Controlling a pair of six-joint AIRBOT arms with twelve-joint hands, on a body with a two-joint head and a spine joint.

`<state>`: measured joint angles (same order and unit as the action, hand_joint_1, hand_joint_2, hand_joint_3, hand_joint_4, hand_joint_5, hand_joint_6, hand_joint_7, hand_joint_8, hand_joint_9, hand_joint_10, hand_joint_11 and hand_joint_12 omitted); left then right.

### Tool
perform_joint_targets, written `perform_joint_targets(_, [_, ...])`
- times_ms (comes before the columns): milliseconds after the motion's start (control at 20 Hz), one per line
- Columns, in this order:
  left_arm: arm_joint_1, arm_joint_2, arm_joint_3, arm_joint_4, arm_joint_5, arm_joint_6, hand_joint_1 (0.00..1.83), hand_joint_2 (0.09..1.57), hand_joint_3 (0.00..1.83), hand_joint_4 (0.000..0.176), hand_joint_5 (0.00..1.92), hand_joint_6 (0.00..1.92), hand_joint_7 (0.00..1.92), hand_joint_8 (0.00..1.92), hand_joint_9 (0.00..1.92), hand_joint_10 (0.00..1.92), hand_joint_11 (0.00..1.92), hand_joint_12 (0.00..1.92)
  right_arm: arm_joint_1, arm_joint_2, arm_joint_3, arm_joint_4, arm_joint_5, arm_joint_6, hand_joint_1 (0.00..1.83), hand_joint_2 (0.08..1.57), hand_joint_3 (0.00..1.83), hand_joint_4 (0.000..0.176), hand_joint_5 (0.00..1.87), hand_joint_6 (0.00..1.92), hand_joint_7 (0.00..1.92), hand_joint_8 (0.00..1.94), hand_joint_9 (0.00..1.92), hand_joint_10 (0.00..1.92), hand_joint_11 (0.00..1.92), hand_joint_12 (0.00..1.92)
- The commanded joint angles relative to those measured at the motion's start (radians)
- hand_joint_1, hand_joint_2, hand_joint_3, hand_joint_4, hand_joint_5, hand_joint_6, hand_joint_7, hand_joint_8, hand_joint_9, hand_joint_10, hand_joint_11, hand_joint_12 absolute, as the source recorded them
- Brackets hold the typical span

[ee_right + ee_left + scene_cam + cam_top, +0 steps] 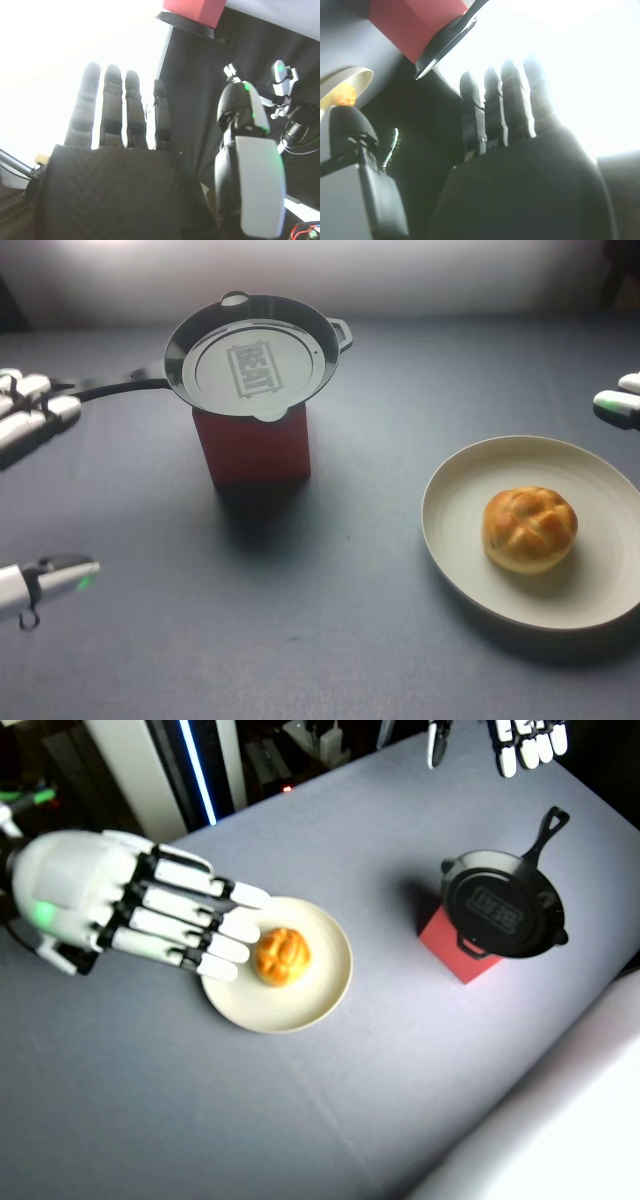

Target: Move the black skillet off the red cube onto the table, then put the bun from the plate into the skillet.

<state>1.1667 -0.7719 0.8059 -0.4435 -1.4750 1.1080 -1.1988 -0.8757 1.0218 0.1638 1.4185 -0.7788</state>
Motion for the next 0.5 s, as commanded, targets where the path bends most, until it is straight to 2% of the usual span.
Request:
perform_joint_targets(0, [-0.029,-0.005,0.022,-0.003,-0.102,-0.001,0.82,0.95,0.00,0.049,0.25,0.01,0.15,0.01,0.09,0.02,0.00,0.18,0.015,-0.002,0.005,0.012,0.112,0.009,0.64,1.17,0.00,0.057,0.23,0.00,0.22,0.00,0.24,0.00,0.03,0.53])
perform_joint_targets(50, [-0.049,-0.011,0.035,-0.006,-0.085,-0.001,0.80,0.96,0.00,0.084,0.19,0.00,0.11,0.00,0.04,0.01,0.00,0.04,0.015,-0.002,0.005,0.012,0.109,0.009,0.70,1.17,0.00,0.048,0.23,0.00,0.22,0.00,0.24,0.00,0.04,0.53])
perform_joint_targets(100, [-0.084,-0.027,0.064,-0.012,-0.038,-0.001,0.85,0.96,0.00,0.051,0.20,0.01,0.14,0.01,0.05,0.01,0.02,0.01,0.015,-0.002,0.006,0.012,0.107,0.009,0.74,1.17,0.00,0.019,0.24,0.00,0.23,0.00,0.23,0.00,0.06,0.46])
perform_joint_targets(150, [-0.128,-0.047,0.099,-0.016,0.022,-0.002,0.88,0.96,0.00,0.061,0.20,0.00,0.16,0.01,0.09,0.01,0.06,0.04,0.015,-0.002,0.007,0.012,0.106,0.009,0.76,1.18,0.00,0.037,0.24,0.00,0.24,0.00,0.24,0.00,0.11,0.34])
perform_joint_targets(200, [-0.165,-0.062,0.126,-0.020,0.073,-0.002,0.95,0.97,0.00,0.081,0.19,0.00,0.15,0.00,0.09,0.00,0.06,0.04,0.015,-0.002,0.007,0.012,0.106,0.009,0.73,1.20,0.00,0.054,0.24,0.00,0.25,0.00,0.25,0.00,0.17,0.25])
perform_joint_targets(250, [-0.191,-0.074,0.148,-0.027,0.116,-0.002,1.05,0.95,0.00,0.087,0.19,0.00,0.14,0.00,0.07,0.00,0.03,0.03,0.015,-0.002,0.008,0.011,0.106,0.010,0.67,1.21,0.00,0.076,0.22,0.00,0.25,0.00,0.25,0.00,0.20,0.17])
perform_joint_targets(300, [-0.206,-0.084,0.169,-0.036,0.149,-0.002,1.06,0.95,0.00,0.087,0.19,0.00,0.14,0.00,0.05,0.00,0.02,0.02,0.015,-0.002,0.009,0.011,0.104,0.015,0.66,1.21,0.00,0.090,0.22,0.00,0.23,0.00,0.23,0.00,0.21,0.14])
perform_joint_targets(400, [-0.239,-0.111,0.211,-0.056,0.206,-0.001,1.02,0.96,0.00,0.079,0.16,0.00,0.12,0.00,0.04,0.00,0.01,0.02,0.015,-0.004,0.010,0.011,0.101,0.016,0.63,1.21,0.00,0.087,0.24,0.00,0.25,0.00,0.26,0.00,0.26,0.10])
perform_joint_targets(450, [-0.263,-0.124,0.231,-0.065,0.233,0.007,1.00,0.98,0.01,0.097,0.14,0.00,0.09,0.00,0.01,0.00,0.00,0.00,0.015,-0.004,0.010,0.011,0.099,0.016,0.63,1.21,0.00,0.080,0.25,0.01,0.25,0.00,0.26,0.00,0.26,0.09])
